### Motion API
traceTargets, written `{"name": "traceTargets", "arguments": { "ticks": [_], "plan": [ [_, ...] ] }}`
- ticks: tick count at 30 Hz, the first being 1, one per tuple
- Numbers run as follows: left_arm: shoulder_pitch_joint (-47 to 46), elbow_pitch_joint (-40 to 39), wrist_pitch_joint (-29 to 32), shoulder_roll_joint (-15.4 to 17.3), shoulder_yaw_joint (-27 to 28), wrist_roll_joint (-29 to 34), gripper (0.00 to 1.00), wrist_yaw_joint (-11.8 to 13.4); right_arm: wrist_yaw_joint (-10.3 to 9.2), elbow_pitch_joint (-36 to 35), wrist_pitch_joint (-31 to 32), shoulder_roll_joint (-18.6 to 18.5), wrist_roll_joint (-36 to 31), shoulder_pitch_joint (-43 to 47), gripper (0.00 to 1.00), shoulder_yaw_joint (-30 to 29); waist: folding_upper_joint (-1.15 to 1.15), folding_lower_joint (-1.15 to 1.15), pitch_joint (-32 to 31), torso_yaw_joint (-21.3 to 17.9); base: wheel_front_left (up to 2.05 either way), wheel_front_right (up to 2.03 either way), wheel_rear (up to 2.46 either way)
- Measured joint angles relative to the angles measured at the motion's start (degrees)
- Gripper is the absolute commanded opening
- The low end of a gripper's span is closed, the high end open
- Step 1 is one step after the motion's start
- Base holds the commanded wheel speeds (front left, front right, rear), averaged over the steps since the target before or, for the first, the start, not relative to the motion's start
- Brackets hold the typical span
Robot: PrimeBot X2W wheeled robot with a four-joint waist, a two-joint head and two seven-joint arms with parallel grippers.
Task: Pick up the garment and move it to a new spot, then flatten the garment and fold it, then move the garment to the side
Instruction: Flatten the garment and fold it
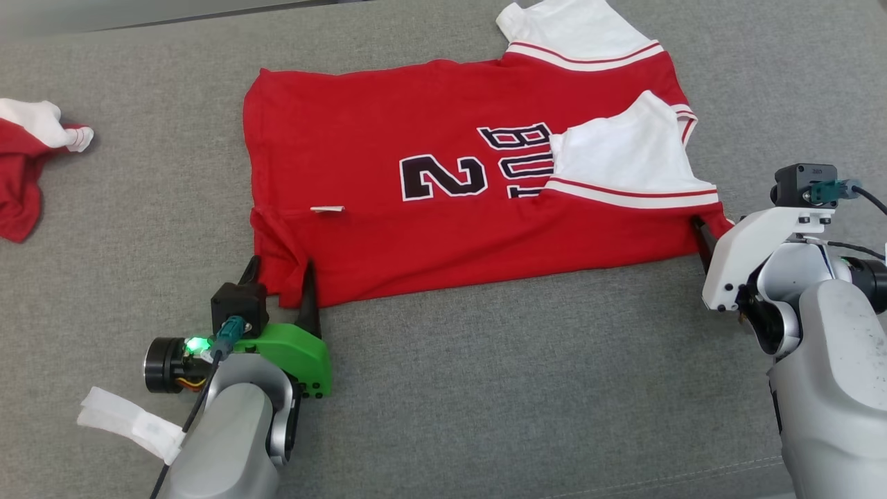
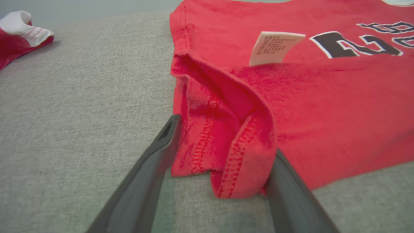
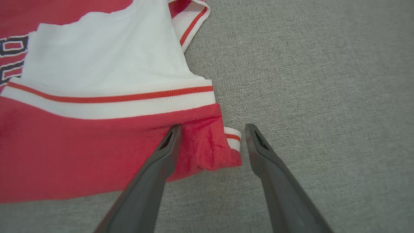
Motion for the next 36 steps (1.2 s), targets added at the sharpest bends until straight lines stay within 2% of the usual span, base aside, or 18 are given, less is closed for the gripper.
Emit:
{"name": "traceTargets", "arguments": {
  "ticks": [11,12,13,14,15,18,25,31,36],
  "plan": [
    [-0.22,1.63,-0.69,0.11,1.86,-2.38,1.00,0.29,0.00,2.69,1.57,0.34,0.85,-0.26,1.00,-0.64,0.00,0.00,0.76,0.43,0.00,0.00,0.00],
    [-0.22,1.79,-0.63,0.09,2.04,-2.98,1.00,0.15,0.00,2.80,1.68,0.37,1.04,-0.34,0.65,-0.59,0.00,0.00,0.79,0.39,0.00,0.00,0.00],
    [-0.23,2.02,-0.37,0.07,2.20,-3.39,0.84,-0.23,0.00,2.85,1.87,0.37,1.12,-0.36,0.28,-0.57,0.00,0.00,0.82,0.35,0.00,0.00,0.00],
    [-0.23,2.22,0.07,0.07,2.29,-3.77,0.12,-0.64,0.01,2.94,1.89,0.41,1.22,-0.41,0.00,-0.52,0.00,0.00,0.85,0.32,0.00,0.00,0.00],
    [-0.29,2.50,0.36,0.05,2.40,-4.15,0.00,-1.16,0.02,3.11,2.10,0.43,1.55,-0.47,0.00,-0.38,0.00,0.00,0.84,0.30,0.00,0.00,0.00],
    [-0.44,3.26,1.03,-0.19,2.44,-5.77,0.00,-2.77,0.11,3.22,1.87,0.82,2.11,-0.50,0.00,-0.14,0.00,0.00,0.60,0.30,0.00,0.00,0.00],
    [1.79,3.94,1.46,-0.80,2.79,-8.12,0.00,-4.64,0.10,1.58,0.74,0.25,3.31,2.26,0.00,-0.76,0.00,0.00,-1.95,0.67,0.00,0.00,0.00],
    [7.93,0.81,1.54,-0.68,2.83,-9.60,0.00,-4.79,0.10,-2.75,1.48,0.07,4.64,7.44,0.00,-1.40,0.00,0.00,-5.29,1.15,0.00,0.00,0.00],
    [14.19,-4.30,2.77,-0.19,2.71,-10.35,0.00,-3.94,0.10,-7.68,3.99,0.26,5.41,13.28,0.00,-2.41,0.00,0.00,-8.01,1.63,0.00,0.00,0.00]
  ]
}}
